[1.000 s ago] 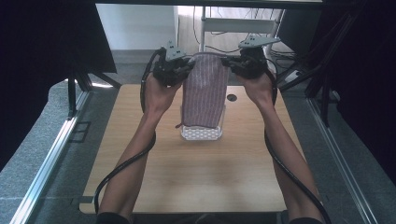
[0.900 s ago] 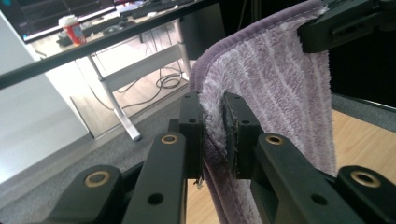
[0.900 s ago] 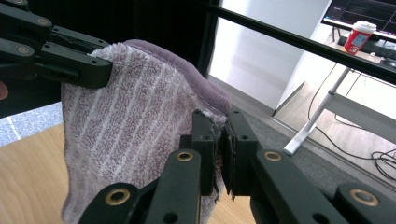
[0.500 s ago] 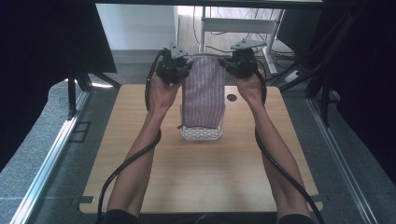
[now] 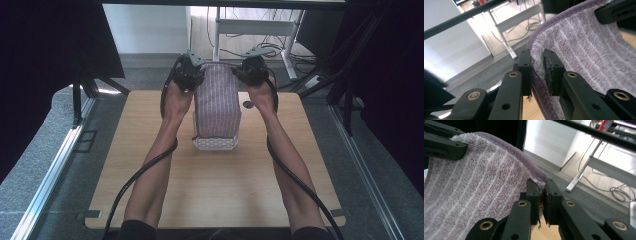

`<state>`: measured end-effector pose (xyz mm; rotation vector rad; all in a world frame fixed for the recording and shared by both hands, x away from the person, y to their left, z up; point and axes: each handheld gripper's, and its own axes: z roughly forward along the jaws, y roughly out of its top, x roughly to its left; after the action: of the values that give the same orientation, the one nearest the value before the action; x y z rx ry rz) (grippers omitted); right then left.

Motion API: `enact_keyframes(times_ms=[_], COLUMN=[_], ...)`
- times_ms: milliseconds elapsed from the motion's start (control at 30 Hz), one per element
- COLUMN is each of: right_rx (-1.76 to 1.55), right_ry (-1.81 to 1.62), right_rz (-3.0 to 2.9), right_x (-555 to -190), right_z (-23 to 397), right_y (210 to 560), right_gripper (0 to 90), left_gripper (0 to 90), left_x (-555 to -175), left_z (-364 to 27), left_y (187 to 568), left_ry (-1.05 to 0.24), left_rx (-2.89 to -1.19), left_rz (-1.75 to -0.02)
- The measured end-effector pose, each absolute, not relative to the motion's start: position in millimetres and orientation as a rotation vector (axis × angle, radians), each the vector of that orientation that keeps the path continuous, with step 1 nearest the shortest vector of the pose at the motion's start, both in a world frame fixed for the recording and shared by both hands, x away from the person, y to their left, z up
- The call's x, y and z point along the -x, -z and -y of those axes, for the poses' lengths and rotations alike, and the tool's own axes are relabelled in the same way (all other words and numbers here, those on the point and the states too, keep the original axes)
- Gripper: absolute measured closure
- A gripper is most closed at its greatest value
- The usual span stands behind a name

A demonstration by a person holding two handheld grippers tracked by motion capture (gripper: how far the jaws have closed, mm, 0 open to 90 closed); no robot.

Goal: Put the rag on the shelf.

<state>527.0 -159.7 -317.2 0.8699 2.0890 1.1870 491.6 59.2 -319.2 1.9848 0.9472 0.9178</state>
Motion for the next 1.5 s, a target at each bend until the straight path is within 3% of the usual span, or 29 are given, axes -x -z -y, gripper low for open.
enact_keyframes(times_ms=[533, 567, 600, 633, 667, 867, 1500], right_rx=[-0.965, -0.976, -0.996, -0.996, -1.027, -1.064, -1.087], right_ry=[-1.107, -1.103, -1.107, -1.107, -1.129, -1.152, -1.183], right_rz=[-2.193, -2.196, -2.201, -2.201, -2.190, -2.203, -2.216], right_x=[-544, -544, -545, -545, -544, -542, -531], right_z=[158, 158, 160, 160, 164, 173, 185], right_y=[369, 371, 374, 374, 375, 379, 381], right_gripper=[79.5, 77.3, 69.6, 69.6, 67.0, 60.7, 42.6], left_gripper=[73.6, 70.4, 62.5, 62.5, 53.6, 42.3, 25.9], left_x=[-513, -514, -515, -515, -516, -514, -506], left_z=[-59, -60, -61, -63, -68, -77, -103], left_y=[368, 370, 371, 372, 373, 376, 371], left_ry=[-0.785, -0.767, -0.753, -0.751, -0.731, -0.721, -0.598], left_rx=[-2.117, -2.120, -2.126, -2.128, -2.125, -2.115, -2.015], left_rz=[-1.017, -1.026, -1.033, -1.037, -1.045, -1.059, -1.074])
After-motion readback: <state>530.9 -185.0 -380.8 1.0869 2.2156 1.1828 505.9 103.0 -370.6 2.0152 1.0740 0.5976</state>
